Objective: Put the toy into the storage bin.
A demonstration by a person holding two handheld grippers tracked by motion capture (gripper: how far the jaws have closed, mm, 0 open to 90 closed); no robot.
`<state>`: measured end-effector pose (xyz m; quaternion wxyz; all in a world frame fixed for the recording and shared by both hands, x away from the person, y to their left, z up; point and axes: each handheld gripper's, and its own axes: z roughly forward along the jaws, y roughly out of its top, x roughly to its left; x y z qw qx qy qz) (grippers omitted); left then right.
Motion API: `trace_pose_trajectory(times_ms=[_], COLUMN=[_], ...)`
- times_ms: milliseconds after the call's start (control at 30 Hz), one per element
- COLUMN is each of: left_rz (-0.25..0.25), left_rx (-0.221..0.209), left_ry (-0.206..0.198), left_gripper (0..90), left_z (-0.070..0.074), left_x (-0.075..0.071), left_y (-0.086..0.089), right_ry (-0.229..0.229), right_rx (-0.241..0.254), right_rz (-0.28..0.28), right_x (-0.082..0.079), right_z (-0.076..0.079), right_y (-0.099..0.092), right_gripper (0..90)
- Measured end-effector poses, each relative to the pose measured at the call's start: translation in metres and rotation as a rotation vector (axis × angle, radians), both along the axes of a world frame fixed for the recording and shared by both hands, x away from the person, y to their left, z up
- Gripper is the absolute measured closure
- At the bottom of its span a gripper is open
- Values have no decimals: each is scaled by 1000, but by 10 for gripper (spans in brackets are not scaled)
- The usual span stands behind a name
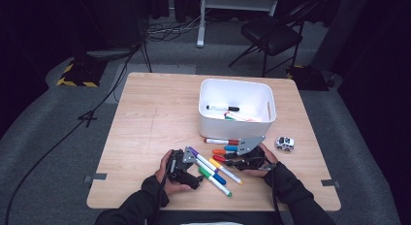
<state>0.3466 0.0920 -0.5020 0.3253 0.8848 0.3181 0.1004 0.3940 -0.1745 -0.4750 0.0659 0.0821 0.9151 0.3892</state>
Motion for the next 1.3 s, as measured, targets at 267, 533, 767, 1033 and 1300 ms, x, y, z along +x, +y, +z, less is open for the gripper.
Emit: trace_pose_trajectory(times_ms=[267,533,767,1033,1300], left_rz=[0,0,0,0,0], left_rx=[0,0,0,0,0], left_ry=[0,0,0,1,1], left_gripper=[6,6,6,6,6], left_z=[0,0,0,0,0], left_x=[0,0,0,0,0], left_y=[0,0,0,0,0], right_ry=[28,37,25,26,-29], right_rx=[-21,-16,-30,115,197], right_rz=[-28,-57,-50,-89,-111], right_x=[5,8,4,-1,-7], right_z=[-13,-19,-17,5,29], right_y=[10,11,1,-28,-50], right_gripper=[717,745,749,750,750])
